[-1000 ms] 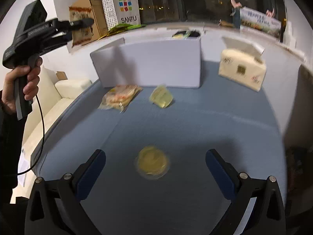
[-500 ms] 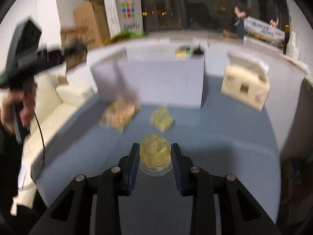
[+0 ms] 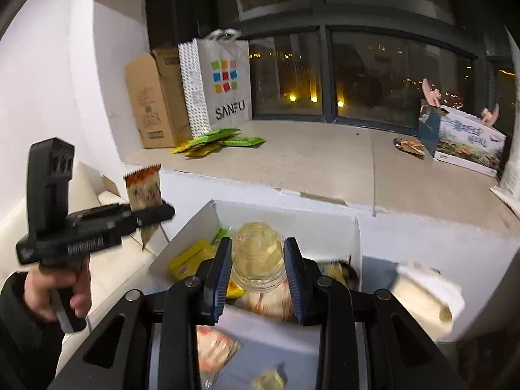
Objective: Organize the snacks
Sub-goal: 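Lower the cracker packet and jelly cup into the white box, open both tools, then move both tools back toward the remaining bun and jelly cup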
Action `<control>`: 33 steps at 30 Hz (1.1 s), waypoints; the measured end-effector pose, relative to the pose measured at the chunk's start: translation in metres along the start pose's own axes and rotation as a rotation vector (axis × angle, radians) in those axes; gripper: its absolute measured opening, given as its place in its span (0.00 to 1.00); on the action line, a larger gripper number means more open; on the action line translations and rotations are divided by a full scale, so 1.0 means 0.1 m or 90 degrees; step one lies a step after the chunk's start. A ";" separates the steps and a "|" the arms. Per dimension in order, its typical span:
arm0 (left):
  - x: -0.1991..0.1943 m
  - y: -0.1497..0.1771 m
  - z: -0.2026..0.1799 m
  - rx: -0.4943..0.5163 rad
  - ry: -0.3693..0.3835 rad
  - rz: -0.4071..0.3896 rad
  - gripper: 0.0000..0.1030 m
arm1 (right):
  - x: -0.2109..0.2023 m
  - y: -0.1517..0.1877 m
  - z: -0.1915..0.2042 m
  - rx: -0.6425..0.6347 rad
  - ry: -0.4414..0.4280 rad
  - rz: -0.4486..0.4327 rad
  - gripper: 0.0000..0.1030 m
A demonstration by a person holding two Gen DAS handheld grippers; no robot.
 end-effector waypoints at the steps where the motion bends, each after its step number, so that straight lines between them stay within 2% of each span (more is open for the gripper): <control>1: 0.05 0.00 0.02 0.002 -0.009 0.006 0.39 | 0.16 -0.07 0.00 -0.005 0.005 0.011 0.33; 3: 0.16 0.02 0.04 0.009 -0.038 0.023 0.42 | 0.38 -0.11 -0.03 -0.017 0.019 0.029 0.33; 4: 0.21 0.03 0.06 0.007 -0.048 0.035 0.56 | 0.50 -0.14 -0.05 -0.022 0.030 0.042 0.33; 5: 0.24 0.05 0.07 0.002 -0.049 0.045 0.82 | 0.62 -0.16 -0.09 -0.022 0.039 0.054 0.34; 6: 0.26 0.07 0.08 -0.006 -0.044 0.045 0.93 | 0.70 -0.18 -0.14 -0.018 0.041 0.063 0.34; 7: 0.24 0.08 0.09 -0.006 -0.043 0.036 1.00 | 0.80 -0.18 -0.19 -0.007 0.039 0.080 0.37; 8: 0.23 0.09 0.09 -0.001 -0.045 0.032 1.00 | 0.84 -0.15 -0.25 0.002 0.049 0.090 0.46; 9: 0.23 0.11 0.09 0.004 -0.051 0.040 1.00 | 0.88 -0.13 -0.29 0.009 0.065 0.096 0.82; 10: 0.22 0.11 0.10 0.004 -0.054 0.042 1.00 | 0.88 -0.10 -0.33 0.015 0.068 0.088 1.00; 13: 0.10 0.12 0.09 -0.005 -0.047 0.030 1.00 | 0.82 -0.03 -0.38 0.023 0.064 0.068 1.00; 18: -0.32 0.16 -0.04 0.003 -0.045 -0.024 1.00 | 0.53 0.03 -0.35 0.028 0.046 0.049 1.00; 21: -0.64 0.23 -0.11 0.018 -0.056 -0.062 1.00 | 0.21 0.03 -0.30 0.033 0.021 0.018 1.00; 24: -1.01 0.37 -0.24 0.027 -0.032 -0.107 1.00 | -0.18 0.12 -0.25 0.038 -0.026 -0.015 1.00; 28: -1.53 0.61 -0.42 0.041 -0.024 -0.181 1.00 | -0.74 0.37 -0.19 0.036 -0.072 -0.060 1.00; 30: -1.73 0.77 -0.52 0.035 -0.004 -0.166 1.00 | -1.00 0.54 -0.16 0.032 -0.103 -0.081 1.00; 33: -1.94 1.02 -0.64 0.028 0.032 -0.142 1.00 | -1.28 0.83 -0.09 0.034 -0.112 -0.060 1.00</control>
Point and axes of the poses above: each gripper's, at about its wrist camera, not at the fingertips, and x roughly the way its jaws point, z to its left, y to its underside, the point moved 2 cm from there along x, roughly the way its jaws point, and after that the axes turned 4 degrees about -z, right-handed, at the moved point
